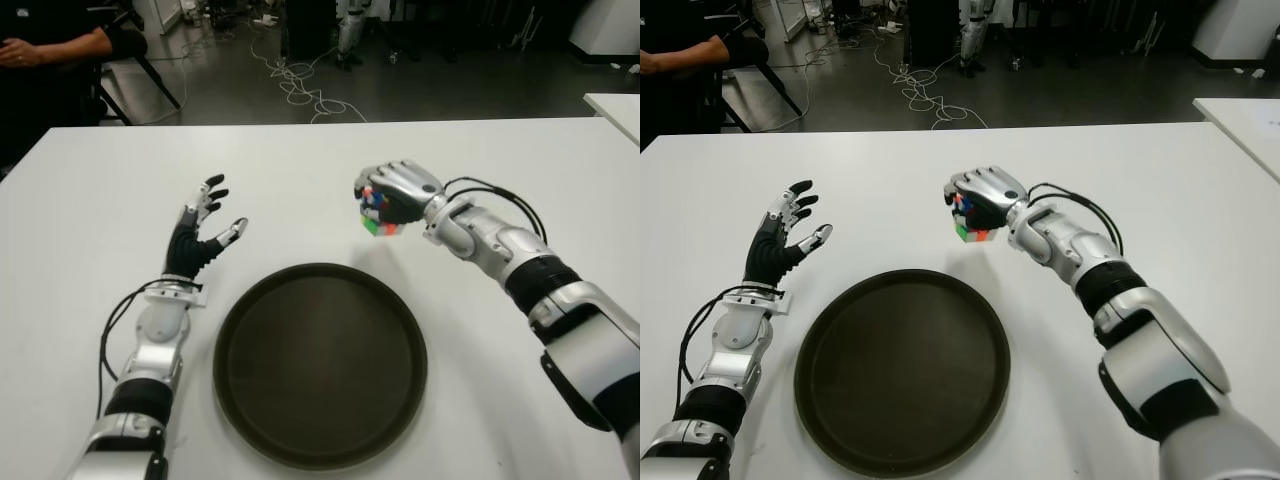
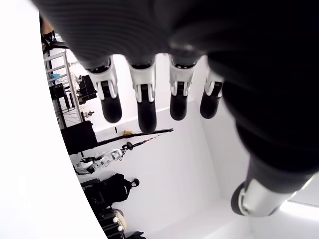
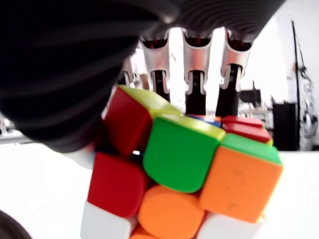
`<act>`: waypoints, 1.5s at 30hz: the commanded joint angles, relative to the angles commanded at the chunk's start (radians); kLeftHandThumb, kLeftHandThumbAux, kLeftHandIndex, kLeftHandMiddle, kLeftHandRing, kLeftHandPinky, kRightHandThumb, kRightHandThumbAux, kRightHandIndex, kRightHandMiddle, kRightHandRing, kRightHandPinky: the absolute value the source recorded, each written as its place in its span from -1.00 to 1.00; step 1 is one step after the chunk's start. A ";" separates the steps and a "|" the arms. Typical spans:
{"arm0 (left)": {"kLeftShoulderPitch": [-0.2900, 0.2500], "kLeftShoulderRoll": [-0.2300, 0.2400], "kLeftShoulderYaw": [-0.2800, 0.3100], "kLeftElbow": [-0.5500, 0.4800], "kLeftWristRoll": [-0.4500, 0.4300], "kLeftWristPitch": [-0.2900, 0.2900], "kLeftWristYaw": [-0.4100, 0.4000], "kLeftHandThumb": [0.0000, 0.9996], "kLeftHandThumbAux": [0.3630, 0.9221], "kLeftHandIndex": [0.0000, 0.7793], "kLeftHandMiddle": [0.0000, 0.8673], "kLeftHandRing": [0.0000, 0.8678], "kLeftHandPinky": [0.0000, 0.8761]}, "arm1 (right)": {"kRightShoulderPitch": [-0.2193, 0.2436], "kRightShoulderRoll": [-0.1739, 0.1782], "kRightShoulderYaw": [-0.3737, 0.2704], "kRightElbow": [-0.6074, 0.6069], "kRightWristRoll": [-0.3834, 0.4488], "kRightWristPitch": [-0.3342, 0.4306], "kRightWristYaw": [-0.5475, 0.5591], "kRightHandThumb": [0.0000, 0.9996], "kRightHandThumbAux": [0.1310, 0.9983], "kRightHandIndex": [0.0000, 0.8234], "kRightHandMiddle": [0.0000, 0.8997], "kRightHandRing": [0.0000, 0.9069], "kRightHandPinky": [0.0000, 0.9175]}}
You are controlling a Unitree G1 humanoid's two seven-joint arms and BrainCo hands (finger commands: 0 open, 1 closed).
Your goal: Pick up the Rubik's Cube and put it in the plate
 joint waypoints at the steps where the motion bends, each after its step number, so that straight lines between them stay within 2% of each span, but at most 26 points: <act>1: 0.000 -0.001 0.000 -0.001 -0.001 0.003 -0.001 -0.87 0.15 -0.81 -0.74 -0.75 -0.74 | 0.003 -0.003 -0.003 -0.014 0.002 0.001 0.006 0.38 0.39 0.01 0.28 0.32 0.32; 10: 0.001 0.000 -0.002 -0.006 0.004 0.008 0.001 -0.89 0.18 -0.83 -0.76 -0.77 -0.77 | 0.034 -0.030 -0.033 -0.117 -0.001 0.011 0.023 0.38 0.39 0.01 0.24 0.30 0.31; 15: 0.000 -0.002 -0.003 -0.005 -0.002 0.005 -0.007 -0.89 0.16 -0.83 -0.75 -0.74 -0.71 | 0.055 -0.044 -0.048 -0.166 -0.003 0.010 0.011 0.38 0.39 0.01 0.23 0.31 0.34; 28: -0.002 -0.003 -0.003 -0.005 0.002 0.002 -0.005 -0.90 0.24 -0.81 -0.76 -0.76 -0.76 | 0.123 -0.061 -0.106 -0.317 0.023 -0.016 0.027 0.39 0.39 0.00 0.34 0.46 0.56; 34: -0.004 -0.003 -0.003 -0.001 0.006 0.009 0.000 -0.90 0.23 -0.82 -0.74 -0.75 -0.74 | 0.172 -0.055 -0.129 -0.388 0.054 -0.072 0.022 0.40 0.38 0.00 0.36 0.49 0.62; 37: -0.005 -0.003 -0.002 0.000 0.007 0.005 0.003 -0.88 0.26 -0.80 -0.73 -0.73 -0.73 | 0.183 -0.051 -0.135 -0.396 0.060 -0.088 0.023 0.41 0.38 0.00 0.36 0.49 0.62; 40: -0.006 -0.003 -0.003 0.003 0.014 0.002 0.013 -0.87 0.28 -0.80 -0.73 -0.73 -0.72 | 0.212 -0.034 -0.130 -0.423 0.067 -0.112 0.032 0.41 0.38 0.00 0.34 0.48 0.62; 42: -0.007 -0.003 -0.004 0.004 0.016 0.004 0.015 -0.87 0.28 -0.80 -0.73 -0.72 -0.71 | 0.229 -0.027 -0.127 -0.448 0.072 -0.120 0.045 0.57 0.32 0.02 0.18 0.46 0.61; 45: -0.007 -0.003 -0.005 0.005 0.015 0.003 0.016 -0.86 0.28 -0.81 -0.73 -0.72 -0.70 | 0.247 -0.020 -0.122 -0.480 0.082 -0.124 0.077 0.64 0.29 0.03 0.11 0.46 0.61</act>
